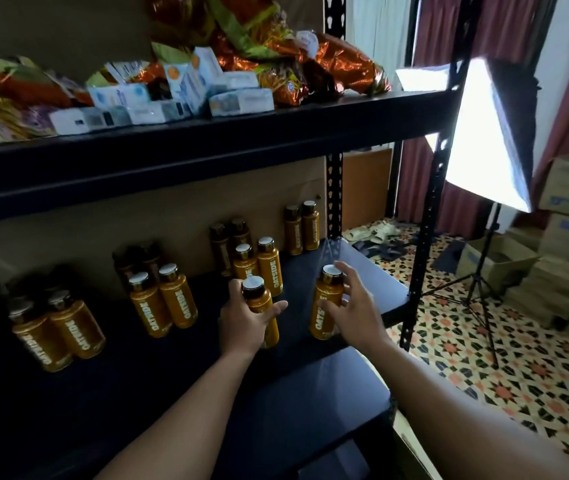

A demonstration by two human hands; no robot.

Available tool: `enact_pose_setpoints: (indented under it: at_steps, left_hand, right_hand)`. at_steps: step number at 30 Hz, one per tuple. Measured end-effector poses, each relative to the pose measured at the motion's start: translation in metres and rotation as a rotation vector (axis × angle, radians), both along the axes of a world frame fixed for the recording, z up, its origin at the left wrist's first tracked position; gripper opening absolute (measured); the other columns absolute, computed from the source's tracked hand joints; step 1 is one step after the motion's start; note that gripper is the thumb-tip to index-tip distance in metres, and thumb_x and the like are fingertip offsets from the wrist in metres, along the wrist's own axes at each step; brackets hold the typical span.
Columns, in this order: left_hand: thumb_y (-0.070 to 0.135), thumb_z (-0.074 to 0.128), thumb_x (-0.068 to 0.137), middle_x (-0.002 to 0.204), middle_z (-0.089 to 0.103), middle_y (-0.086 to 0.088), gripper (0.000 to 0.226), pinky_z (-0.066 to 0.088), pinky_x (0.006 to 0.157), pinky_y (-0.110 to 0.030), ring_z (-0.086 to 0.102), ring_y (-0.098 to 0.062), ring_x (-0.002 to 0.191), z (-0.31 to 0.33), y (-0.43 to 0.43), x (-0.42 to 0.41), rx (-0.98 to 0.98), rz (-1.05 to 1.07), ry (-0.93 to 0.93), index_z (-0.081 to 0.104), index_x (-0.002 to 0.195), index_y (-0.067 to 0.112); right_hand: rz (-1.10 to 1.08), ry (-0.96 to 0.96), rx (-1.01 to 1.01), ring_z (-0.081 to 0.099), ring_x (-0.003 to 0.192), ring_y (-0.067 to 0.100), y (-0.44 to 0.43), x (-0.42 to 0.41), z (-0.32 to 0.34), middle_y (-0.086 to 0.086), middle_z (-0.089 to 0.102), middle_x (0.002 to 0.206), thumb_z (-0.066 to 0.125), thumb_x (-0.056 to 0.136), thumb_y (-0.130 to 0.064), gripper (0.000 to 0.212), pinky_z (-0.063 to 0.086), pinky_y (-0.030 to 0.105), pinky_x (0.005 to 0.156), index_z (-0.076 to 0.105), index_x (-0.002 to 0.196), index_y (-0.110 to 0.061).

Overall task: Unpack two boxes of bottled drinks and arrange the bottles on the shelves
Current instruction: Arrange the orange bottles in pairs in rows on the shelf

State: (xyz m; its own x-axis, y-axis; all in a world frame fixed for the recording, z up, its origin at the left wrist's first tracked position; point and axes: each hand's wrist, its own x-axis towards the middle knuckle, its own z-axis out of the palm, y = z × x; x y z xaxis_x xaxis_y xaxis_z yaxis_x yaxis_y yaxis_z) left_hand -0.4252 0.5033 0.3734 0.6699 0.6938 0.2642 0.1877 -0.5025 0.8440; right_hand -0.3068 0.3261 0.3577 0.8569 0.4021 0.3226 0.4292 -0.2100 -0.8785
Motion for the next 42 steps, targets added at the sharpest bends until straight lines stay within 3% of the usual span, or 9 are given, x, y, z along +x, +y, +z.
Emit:
enact_pose_setpoints:
  at_steps: [3,7,13,17,22,25,30,37,42]
  left_hand:
    - [0.059,0.086,0.067,0.125,0.062,0.002,0.075,0.052,0.09,-0.046,0.06,-0.025,0.115,-0.009,0.002,0.014,-0.025,-0.003,-0.021,0.043,0.119,0.029]
    - [0.078,0.074,0.057,0.138,0.056,-0.001,0.089,0.052,0.095,-0.054,0.055,-0.025,0.125,-0.014,-0.005,0.031,-0.044,0.027,-0.028,0.04,0.128,0.035]
    - [0.064,0.086,0.063,0.138,0.052,0.002,0.089,0.051,0.097,-0.047,0.052,-0.02,0.128,-0.024,-0.009,0.047,-0.044,0.107,-0.049,0.045,0.136,0.032]
    - [0.067,0.082,0.06,0.138,0.054,0.006,0.096,0.049,0.102,-0.05,0.049,-0.018,0.132,-0.037,-0.007,0.05,0.008,0.124,0.001,0.041,0.142,0.039]
    - [0.04,0.087,0.074,0.155,0.042,0.011,0.103,0.038,0.112,-0.042,0.038,-0.015,0.144,-0.038,-0.014,0.045,-0.029,0.138,-0.039,0.021,0.153,0.047]
    - [0.04,0.084,0.079,0.157,0.041,0.007,0.104,0.038,0.111,-0.041,0.039,-0.019,0.144,-0.042,-0.014,0.043,-0.046,0.142,-0.033,0.013,0.154,0.049]
    - [0.045,0.08,0.082,0.158,0.04,0.007,0.1,0.038,0.113,-0.043,0.04,-0.019,0.144,-0.044,-0.013,0.044,-0.017,0.138,-0.012,0.011,0.156,0.048]
    - [0.046,0.075,0.086,0.154,0.043,0.005,0.094,0.042,0.109,-0.041,0.043,-0.019,0.141,-0.053,-0.008,0.045,0.001,0.109,0.0,0.01,0.153,0.054]
    - [0.037,0.082,0.082,0.155,0.038,0.014,0.099,0.041,0.108,-0.032,0.041,-0.005,0.138,-0.051,-0.01,0.044,-0.006,0.059,-0.051,0.015,0.152,0.055]
  right_hand:
    - [0.031,-0.006,0.003,0.064,0.11,0.014,0.012,0.018,-0.008,-0.018,0.063,0.117,0.079,0.088,-0.016,0.075,0.055,0.052,0.099,0.04,0.139,-0.055]
    - [0.091,-0.108,-0.037,0.056,0.127,0.014,0.021,0.037,-0.015,-0.008,0.055,0.145,0.076,0.092,-0.028,0.078,0.053,0.047,0.103,0.031,0.148,-0.058]
    - [0.204,-0.175,-0.113,0.04,0.129,0.006,0.024,0.056,-0.031,-0.001,0.042,0.158,0.074,0.093,-0.037,0.099,0.041,0.039,0.108,0.001,0.156,-0.06]
    - [0.232,-0.162,-0.145,0.04,0.145,0.023,0.029,0.066,-0.036,-0.006,0.03,0.166,0.072,0.094,-0.039,0.106,0.038,0.048,0.115,-0.012,0.155,-0.058]
    - [0.232,-0.142,-0.151,0.038,0.148,0.032,0.031,0.069,-0.044,-0.003,0.025,0.169,0.072,0.093,-0.044,0.11,0.037,0.057,0.116,-0.02,0.151,-0.059]
    - [0.21,-0.078,-0.124,0.041,0.146,0.031,0.032,0.072,-0.047,0.001,0.031,0.166,0.078,0.088,-0.044,0.118,0.038,0.063,0.114,-0.021,0.148,-0.064]
    - [0.207,-0.087,-0.127,0.043,0.145,0.03,0.034,0.072,-0.048,0.001,0.033,0.166,0.078,0.088,-0.044,0.118,0.04,0.063,0.113,-0.023,0.145,-0.067]
    - [0.185,-0.087,-0.156,0.057,0.132,0.034,0.032,0.073,-0.051,0.007,0.051,0.154,0.077,0.088,-0.045,0.117,0.046,0.06,0.107,-0.025,0.144,-0.066]
    - [0.201,-0.086,-0.168,0.057,0.131,0.031,0.033,0.072,-0.051,0.005,0.051,0.153,0.077,0.088,-0.047,0.118,0.047,0.058,0.106,-0.025,0.144,-0.067]
